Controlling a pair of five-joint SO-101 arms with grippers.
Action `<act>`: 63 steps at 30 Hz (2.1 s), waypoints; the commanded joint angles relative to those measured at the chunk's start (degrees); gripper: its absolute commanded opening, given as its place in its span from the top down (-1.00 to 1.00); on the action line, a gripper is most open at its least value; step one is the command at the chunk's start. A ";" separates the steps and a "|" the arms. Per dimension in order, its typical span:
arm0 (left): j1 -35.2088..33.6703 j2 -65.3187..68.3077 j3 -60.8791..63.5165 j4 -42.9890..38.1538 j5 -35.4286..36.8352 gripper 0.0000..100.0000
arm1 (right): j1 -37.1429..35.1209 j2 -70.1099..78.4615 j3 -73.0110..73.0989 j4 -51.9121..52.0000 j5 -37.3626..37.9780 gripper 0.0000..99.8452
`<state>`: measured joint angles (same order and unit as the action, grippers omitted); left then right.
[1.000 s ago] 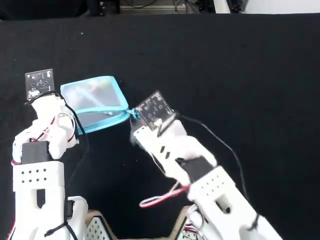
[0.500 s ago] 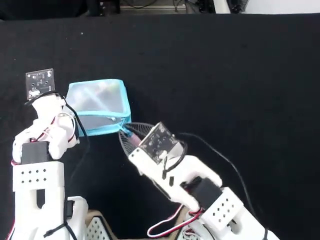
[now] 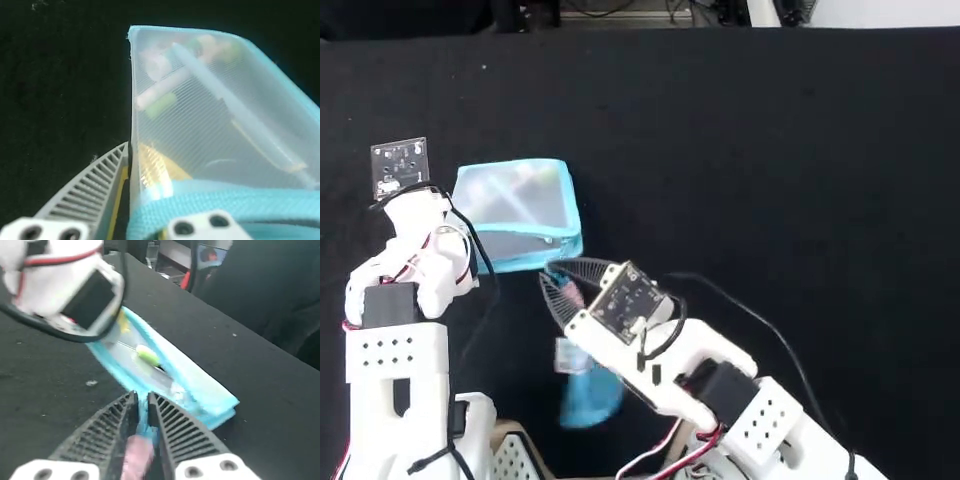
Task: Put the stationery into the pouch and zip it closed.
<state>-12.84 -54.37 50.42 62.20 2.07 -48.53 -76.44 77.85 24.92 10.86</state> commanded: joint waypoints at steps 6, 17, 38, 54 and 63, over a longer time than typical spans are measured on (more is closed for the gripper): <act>0.13 0.26 -0.57 0.18 0.35 0.93 | -0.35 -1.63 -0.31 -1.67 -0.53 0.61; 0.13 0.26 -0.57 0.09 0.35 0.93 | 11.08 -1.19 -3.30 3.69 -0.09 0.71; 0.13 0.26 -0.57 0.26 0.35 0.93 | 9.93 12.97 -10.15 8.35 7.65 0.63; 0.13 0.26 -0.57 0.26 0.35 0.93 | 14.86 27.74 -4.70 -16.79 1.49 0.52; 0.13 0.26 -0.57 0.26 0.35 0.93 | 14.95 35.74 -8.57 -16.97 1.58 0.52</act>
<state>-12.84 -54.37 50.51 62.20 2.07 -34.64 -42.15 73.54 9.36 12.79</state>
